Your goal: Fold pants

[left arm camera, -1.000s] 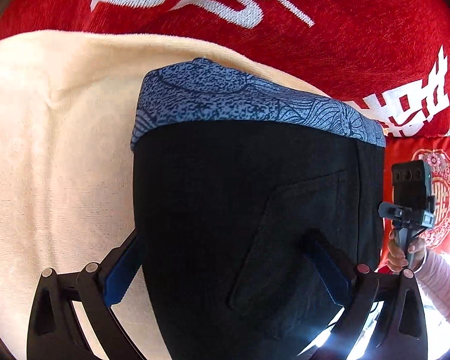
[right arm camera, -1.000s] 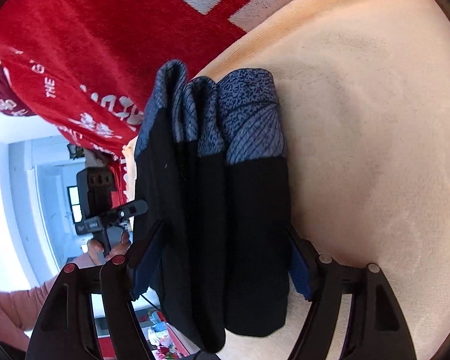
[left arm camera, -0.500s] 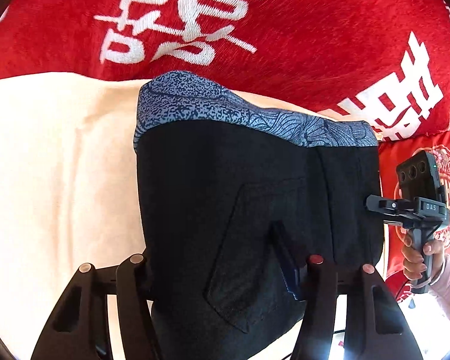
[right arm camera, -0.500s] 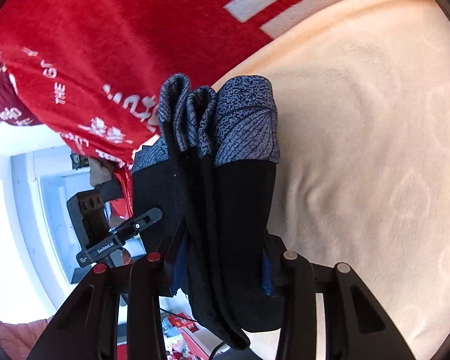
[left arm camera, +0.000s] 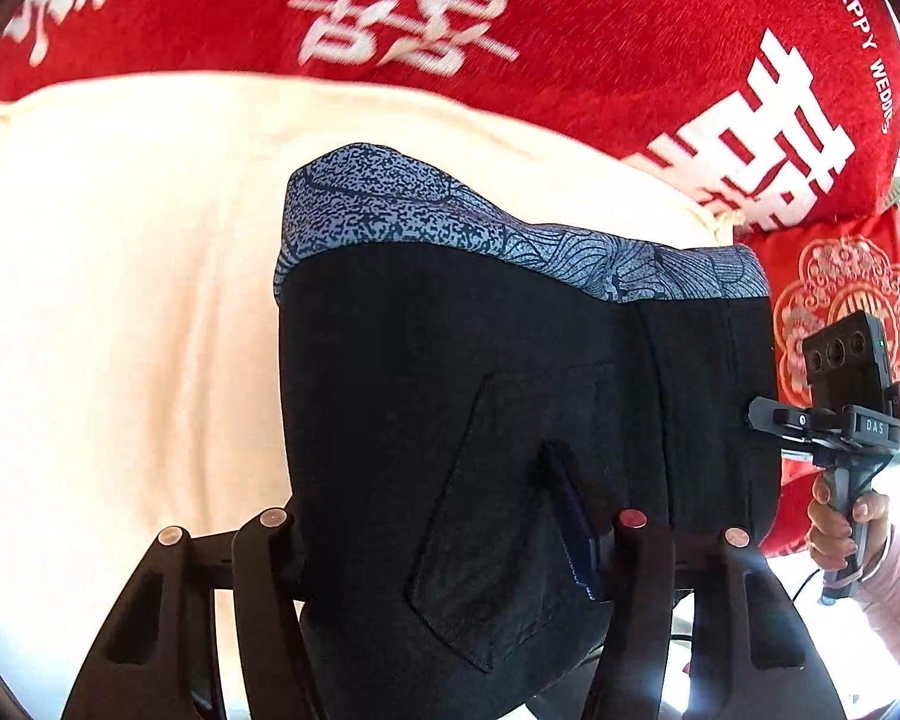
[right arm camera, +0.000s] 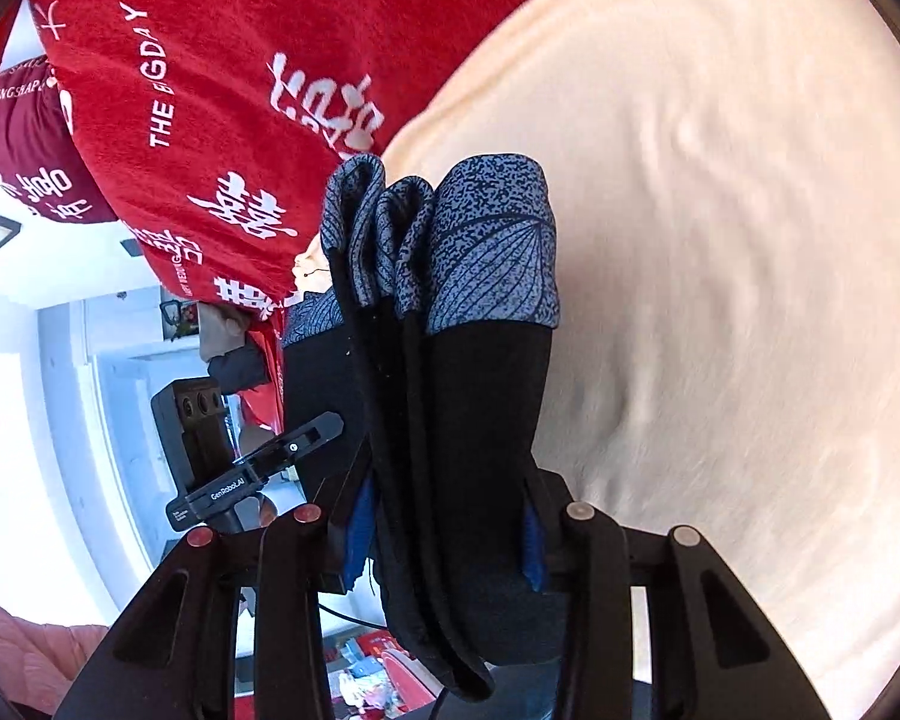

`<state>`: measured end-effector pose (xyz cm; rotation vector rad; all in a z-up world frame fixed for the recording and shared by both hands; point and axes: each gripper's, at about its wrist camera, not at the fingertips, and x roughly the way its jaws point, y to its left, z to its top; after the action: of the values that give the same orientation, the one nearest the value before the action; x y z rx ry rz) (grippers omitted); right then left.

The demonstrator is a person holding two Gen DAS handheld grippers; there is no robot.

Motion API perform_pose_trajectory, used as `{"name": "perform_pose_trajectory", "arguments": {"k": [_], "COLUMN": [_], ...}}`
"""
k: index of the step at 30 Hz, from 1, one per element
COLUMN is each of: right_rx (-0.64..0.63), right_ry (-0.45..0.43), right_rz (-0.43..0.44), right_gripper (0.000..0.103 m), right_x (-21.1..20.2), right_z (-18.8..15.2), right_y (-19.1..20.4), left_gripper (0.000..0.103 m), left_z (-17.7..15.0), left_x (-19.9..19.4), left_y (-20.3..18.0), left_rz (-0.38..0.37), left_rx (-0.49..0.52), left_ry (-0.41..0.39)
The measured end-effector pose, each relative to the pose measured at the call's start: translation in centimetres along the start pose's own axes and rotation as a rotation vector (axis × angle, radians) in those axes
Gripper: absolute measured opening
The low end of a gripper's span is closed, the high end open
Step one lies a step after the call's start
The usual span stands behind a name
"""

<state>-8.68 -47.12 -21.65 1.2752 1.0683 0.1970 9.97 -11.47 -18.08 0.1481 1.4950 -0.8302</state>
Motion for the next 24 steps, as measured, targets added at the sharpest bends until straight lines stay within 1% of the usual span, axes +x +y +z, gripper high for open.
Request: {"name": "perform_pose_trajectory", "arguments": {"k": [3,5,6,8,9,10,12,14,15,16,17,19,20,22,24], "right_rx": [0.023,0.015,0.005,0.018,0.021,0.031,0.058,0.045,0.033,0.023,0.014,0.01,0.006,0.005,0.01], "right_ry": [-0.007,-0.007,-0.006,-0.005,-0.015,-0.028,-0.052,-0.069,-0.072,-0.074,-0.075,-0.075,-0.079,-0.091,-0.1], "right_rz": [-0.014,-0.045,-0.066,-0.103,-0.118,-0.129,-0.136,-0.216,-0.263,-0.32,-0.375,-0.453,-0.496,-0.553,-0.612], "right_gripper": [0.043,0.043,0.045,0.047,0.049,0.05,0.051,0.057,0.063,0.069,0.071,0.08,0.081,0.081,0.081], "right_x": [1.6,2.2,2.3,3.2,3.5,3.4,3.2,3.2,3.3,3.3,3.3,3.4,3.3,2.9,2.3], "right_z": [-1.9,-2.8,-3.2,-3.7,-3.8,-4.0,-4.2,-4.5,-4.6,-4.7,-4.9,-5.1,-5.5,-6.2,-7.1], "right_y": [-0.4,-1.0,-1.4,-1.8,-1.8,-2.0,-2.0,-1.3,-1.0,-0.6,-0.2,0.4,0.8,1.4,2.0], "left_gripper": [0.062,0.062,0.062,0.067,0.073,0.08,0.08,0.081,0.086,0.088,0.088,0.088,0.088,0.088,0.088], "left_z": [-1.4,-1.9,-2.2,-2.7,-2.7,-3.0,-3.1,-3.1,-3.2,-3.3,-3.4,-3.8,-4.0,-4.6,-5.3], "left_x": [-0.2,-0.1,0.2,1.1,1.3,1.3,0.9,0.7,0.5,0.3,0.0,-0.6,-0.9,-1.7,-2.3], "left_y": [1.8,3.0,3.5,4.6,4.7,4.9,4.8,4.5,4.3,4.0,3.9,3.5,3.3,3.0,2.7], "left_rz": [0.004,0.002,0.004,0.02,0.03,0.048,0.07,0.095,0.119,0.157,0.185,0.239,0.258,0.292,0.302], "left_rx": [0.015,0.007,0.005,-0.011,-0.012,-0.007,0.004,0.011,0.016,0.026,0.037,0.058,0.065,0.076,0.083], "left_ry": [0.007,0.012,0.018,0.031,0.035,0.017,-0.004,-0.004,-0.001,-0.001,-0.005,-0.017,-0.023,-0.032,-0.023]}}
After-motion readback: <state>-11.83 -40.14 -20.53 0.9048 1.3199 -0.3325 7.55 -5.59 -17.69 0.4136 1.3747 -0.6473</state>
